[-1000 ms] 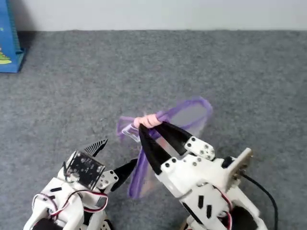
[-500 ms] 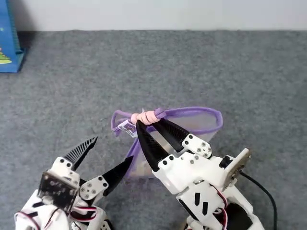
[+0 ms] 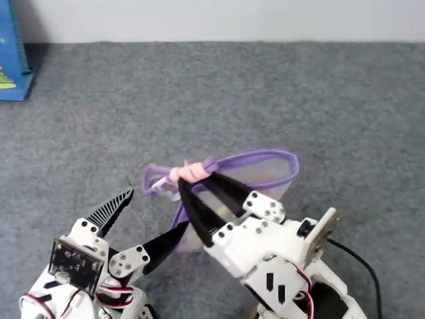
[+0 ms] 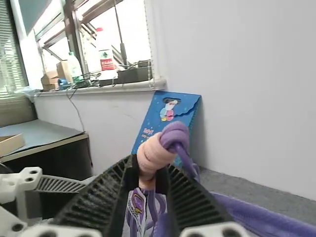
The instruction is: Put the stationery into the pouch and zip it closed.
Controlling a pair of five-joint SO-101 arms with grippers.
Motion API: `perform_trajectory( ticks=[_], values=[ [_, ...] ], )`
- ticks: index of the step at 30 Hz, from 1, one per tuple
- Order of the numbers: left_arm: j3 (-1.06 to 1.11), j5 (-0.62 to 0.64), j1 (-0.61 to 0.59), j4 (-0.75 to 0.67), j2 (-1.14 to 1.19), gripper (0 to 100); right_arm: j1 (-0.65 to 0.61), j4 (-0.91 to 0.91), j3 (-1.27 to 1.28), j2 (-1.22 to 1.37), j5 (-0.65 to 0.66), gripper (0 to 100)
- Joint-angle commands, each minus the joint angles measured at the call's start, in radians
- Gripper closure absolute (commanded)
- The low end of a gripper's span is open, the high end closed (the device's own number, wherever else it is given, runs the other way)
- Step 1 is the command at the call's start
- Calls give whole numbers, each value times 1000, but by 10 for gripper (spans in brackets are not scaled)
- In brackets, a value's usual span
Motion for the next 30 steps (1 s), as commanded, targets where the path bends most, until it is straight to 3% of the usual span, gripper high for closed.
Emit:
perform_trajectory(
  ticks=[1,10,16,22,30],
  values=[
    [10,11,0,-31,-11,652,-45,-24,-21,-15,21,991],
    [12,38,0,-26,-11,651,-59,-22,-21,-15,51,991],
    [13,71,8,-29,-11,651,-142,5,-40,-15,51,991],
    [-1,72,0,-23,-14,652,-88,7,-72,-13,52,991],
    [-225,74,6,176,-14,652,-47,7,-69,-13,52,991]
  ],
)
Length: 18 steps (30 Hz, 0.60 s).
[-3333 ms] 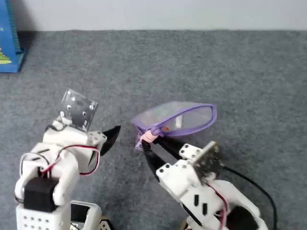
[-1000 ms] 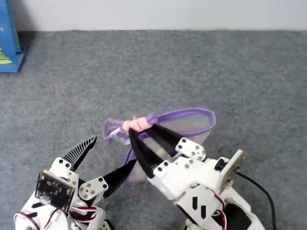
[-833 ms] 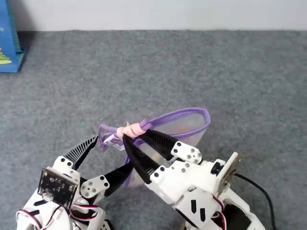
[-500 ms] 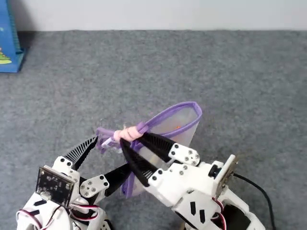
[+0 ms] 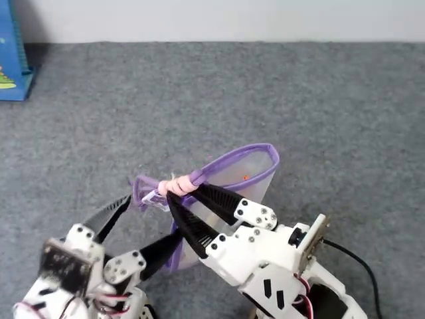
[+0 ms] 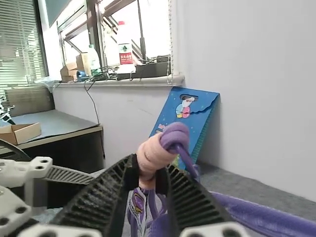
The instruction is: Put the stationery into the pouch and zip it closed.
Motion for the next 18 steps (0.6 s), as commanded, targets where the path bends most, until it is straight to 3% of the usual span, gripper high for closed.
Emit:
perform_trajectory(
  ticks=[1,7,11,14,18],
  values=[
    [-150,15,6,92,-14,652,12,-5,-69,-12,12,991],
    [-213,9,18,166,-12,653,7,-10,-71,-13,5,991],
    [-185,9,190,176,-11,653,7,-10,-74,-13,3,991],
    [-107,11,330,141,-9,653,7,-10,-74,-13,3,991],
    [22,9,319,26,-9,654,2,-10,-75,-15,5,991]
  ],
)
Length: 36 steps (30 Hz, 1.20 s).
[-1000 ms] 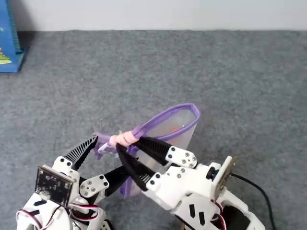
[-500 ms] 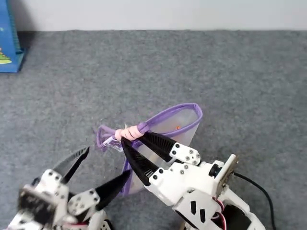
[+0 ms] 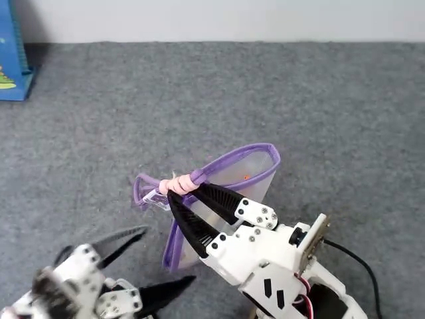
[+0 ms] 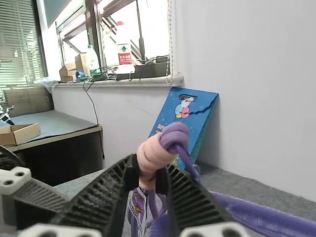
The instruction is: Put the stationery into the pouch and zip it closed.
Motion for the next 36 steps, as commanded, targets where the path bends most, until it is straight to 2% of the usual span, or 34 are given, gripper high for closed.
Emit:
perform_trajectory(
  ticks=[1,6,12,20,25,28,36],
  values=[
    [88,5,-15,-114,-5,654,-12,-7,-75,-15,9,991],
    [160,5,-71,-204,-3,654,-71,-1,-80,-15,12,991],
    [202,5,-86,-259,-3,654,-77,1,-86,-15,11,991],
    [203,5,-78,-295,-3,655,-82,27,-92,-16,3,991],
    [213,5,-78,-293,-3,656,-176,70,-118,-67,8,991],
    [220,5,-78,-293,-3,657,-180,71,-118,-81,11,991],
    [220,5,-77,-331,-5,820,-185,91,-115,-85,5,991]
  ],
)
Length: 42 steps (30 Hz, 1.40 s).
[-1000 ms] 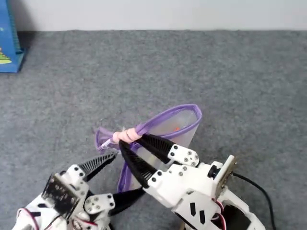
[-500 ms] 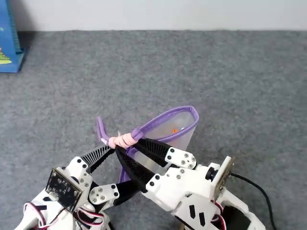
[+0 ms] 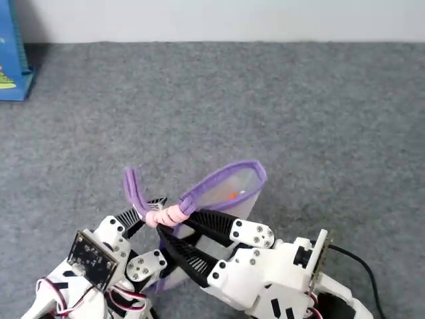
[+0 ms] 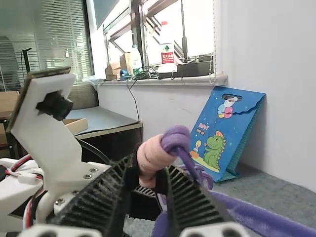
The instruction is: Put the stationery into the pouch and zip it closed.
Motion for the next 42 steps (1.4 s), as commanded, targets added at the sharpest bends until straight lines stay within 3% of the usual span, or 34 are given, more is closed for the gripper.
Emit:
perform_trajectory(
  ticks=[1,10,28,38,42],
  values=[
    [-5,5,3,-46,-9,839,-7,2,-80,-18,5,991],
    [-13,5,3,-41,-11,991,-2,-7,-80,-12,6,991],
    [-27,6,3,60,-12,991,351,-332,25,139,9,991],
    [-51,11,2,72,-12,991,501,-360,31,206,11,991],
    [-51,11,0,72,-12,991,506,-355,32,223,3,991]
  ],
)
